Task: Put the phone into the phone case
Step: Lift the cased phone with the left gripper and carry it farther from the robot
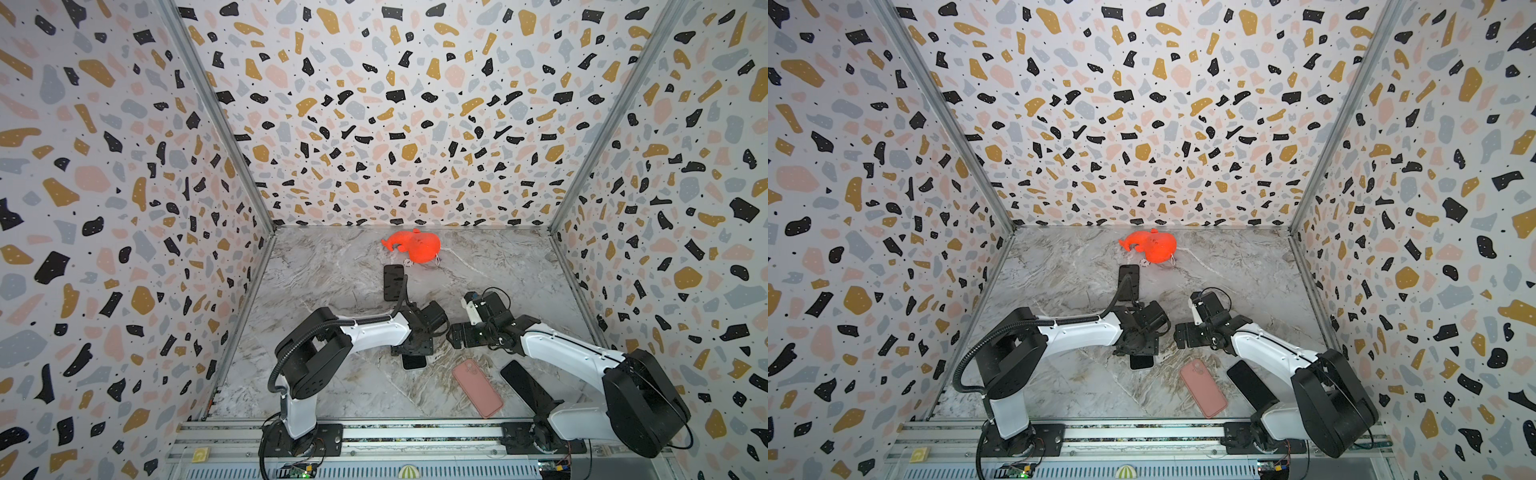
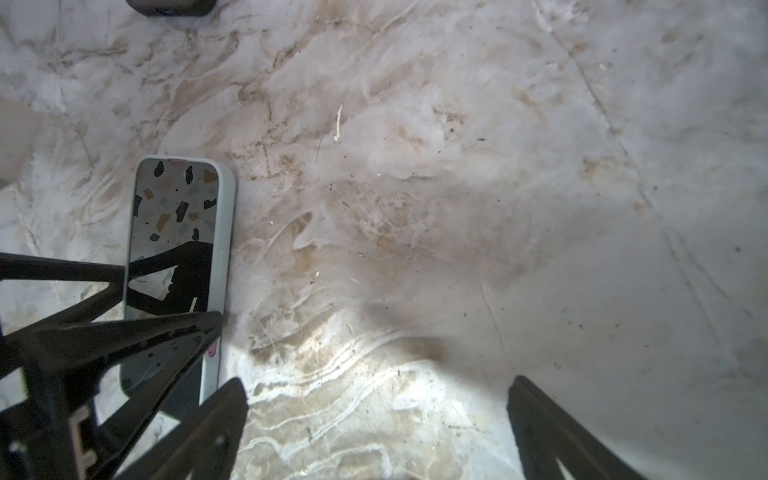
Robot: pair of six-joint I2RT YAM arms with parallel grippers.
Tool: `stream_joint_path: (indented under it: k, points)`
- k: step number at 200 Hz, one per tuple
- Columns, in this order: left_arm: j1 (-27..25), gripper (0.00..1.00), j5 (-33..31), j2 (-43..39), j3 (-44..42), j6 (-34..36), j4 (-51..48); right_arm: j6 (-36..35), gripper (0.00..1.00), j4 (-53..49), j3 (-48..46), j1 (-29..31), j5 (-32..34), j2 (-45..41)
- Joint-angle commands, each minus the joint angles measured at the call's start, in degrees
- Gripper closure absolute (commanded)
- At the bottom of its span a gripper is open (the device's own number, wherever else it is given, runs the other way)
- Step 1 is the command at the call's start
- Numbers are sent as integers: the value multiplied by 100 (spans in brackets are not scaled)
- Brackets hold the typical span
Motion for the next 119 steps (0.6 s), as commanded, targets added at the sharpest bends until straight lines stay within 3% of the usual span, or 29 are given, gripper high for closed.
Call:
stream_joint_path:
  k: [1, 119]
  points:
    - [-19, 25, -240, 12, -128, 19, -325, 13, 1, 39, -49, -13, -65, -55]
    - [-17, 32, -453, -51, -109, 198, -381, 64, 1, 18, -14, -15, -78, -9]
